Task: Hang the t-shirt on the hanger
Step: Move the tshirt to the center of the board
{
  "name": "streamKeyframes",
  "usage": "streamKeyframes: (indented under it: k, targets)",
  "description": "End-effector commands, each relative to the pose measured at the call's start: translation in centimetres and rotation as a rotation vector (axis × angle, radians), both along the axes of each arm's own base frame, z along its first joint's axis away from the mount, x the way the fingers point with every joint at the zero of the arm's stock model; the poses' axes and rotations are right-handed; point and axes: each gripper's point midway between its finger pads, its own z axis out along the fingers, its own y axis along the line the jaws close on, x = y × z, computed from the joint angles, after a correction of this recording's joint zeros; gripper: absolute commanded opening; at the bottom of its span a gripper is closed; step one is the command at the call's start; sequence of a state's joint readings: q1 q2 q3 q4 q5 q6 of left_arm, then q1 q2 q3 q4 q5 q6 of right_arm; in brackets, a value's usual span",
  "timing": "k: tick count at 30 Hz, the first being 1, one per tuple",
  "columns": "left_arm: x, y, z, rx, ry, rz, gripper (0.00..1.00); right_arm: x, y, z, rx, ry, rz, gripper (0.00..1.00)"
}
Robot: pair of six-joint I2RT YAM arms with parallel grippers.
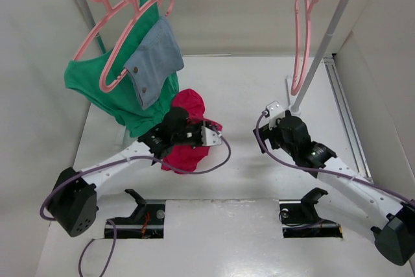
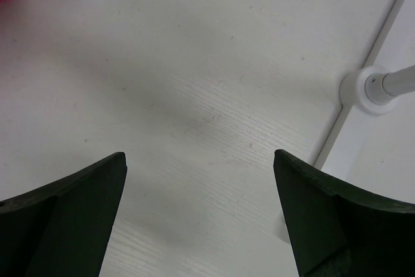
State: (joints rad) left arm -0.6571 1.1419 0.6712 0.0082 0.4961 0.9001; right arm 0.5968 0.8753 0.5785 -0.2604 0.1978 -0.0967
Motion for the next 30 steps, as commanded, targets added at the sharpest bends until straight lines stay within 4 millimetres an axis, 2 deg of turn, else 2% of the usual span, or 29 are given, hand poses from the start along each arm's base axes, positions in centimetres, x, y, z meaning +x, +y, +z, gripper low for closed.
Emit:
streamKeyframes:
  k: [1,2,3,4,5,7,9,11,13,14,16,17,18,20,21,23,24,27,30]
  targets:
    - [-0.5,-7.1,8.3,-0.308,-0.067,-0.117,0.32,1.5,1.0,3.7,0.039,-0.077,0.015,0.99]
    - [-1.3,-7.9,8.2,-0.312,-0.057,-0.155,0.55,1.5,1.1,3.5,0.039,-0.064,0.011,0.99]
    - [-1.9,-8.3,8.9,-0.331,-0.054,-0.198,0.70,1.6,1.2,4.0,0.051,-0.065,0.006,0.99]
    - [-2.3,-8.5,8.4,-0.321,-0.015,-0.210,0.83,1.5,0.9,3.8,0.048,-0.056,-0.011,0.99]
    - [-2.6,-8.6,8.7,-0.329,0.017,-0.213,0.88,1.4,0.9,3.9,0.062,-0.041,-0.023,0.99]
    - [-3.2,-8.3,7.9,-0.305,0.089,-0.202,0.98,1.2,0.2,4.1,0.072,-0.044,-0.064,0.99]
    - [-2.9,-7.5,8.3,-0.310,0.108,-0.144,1.00,1.0,-0.2,4.4,0.086,-0.047,-0.081,0.99]
    - [-1.3,-6.0,8.1,-0.323,0.155,-0.006,1.00,0.8,0.4,4.4,0.101,-0.035,-0.048,0.99]
    - [1.1,-4.0,8.5,-0.351,0.168,0.156,0.97,1.3,1.4,4.1,0.117,-0.028,-0.018,0.99]
    - [2.9,-2.6,7.7,-0.351,0.179,0.306,0.95,1.3,2.3,3.7,0.129,-0.009,0.016,0.99]
    - [4.2,-0.6,6.1,-0.311,0.164,0.420,0.85,2.2,3.5,2.2,0.113,0.032,0.046,0.99]
    - [4.7,0.6,4.8,-0.277,0.154,0.490,0.71,2.6,4.0,1.8,0.111,0.048,0.055,0.99]
    - [4.8,1.5,3.7,-0.239,0.155,0.514,0.68,2.7,4.9,1.3,0.109,0.067,0.094,0.99]
    - [4.5,2.8,1.7,-0.160,0.160,0.496,0.70,3.6,6.5,-0.6,0.079,0.119,0.164,0.99]
    - [3.0,3.6,-1.0,-0.073,0.190,0.461,0.77,3.4,7.7,-1.3,0.090,0.157,0.222,0.99]
    - [2.2,5.1,-3.8,0.063,0.116,0.382,0.85,4.0,8.8,-3.2,0.075,0.217,0.256,0.99]
    - [1.8,6.7,-5.9,0.134,0.109,0.413,0.88,4.0,9.1,-3.9,0.072,0.238,0.263,0.99]
    - [1.2,8.9,-8.7,0.280,0.106,0.416,0.93,4.1,9.9,-6.0,0.062,0.298,0.294,0.97]
    - [0.7,9.6,-9.6,0.331,0.109,0.398,0.94,3.5,11.1,-7.9,0.063,0.346,0.347,0.92]
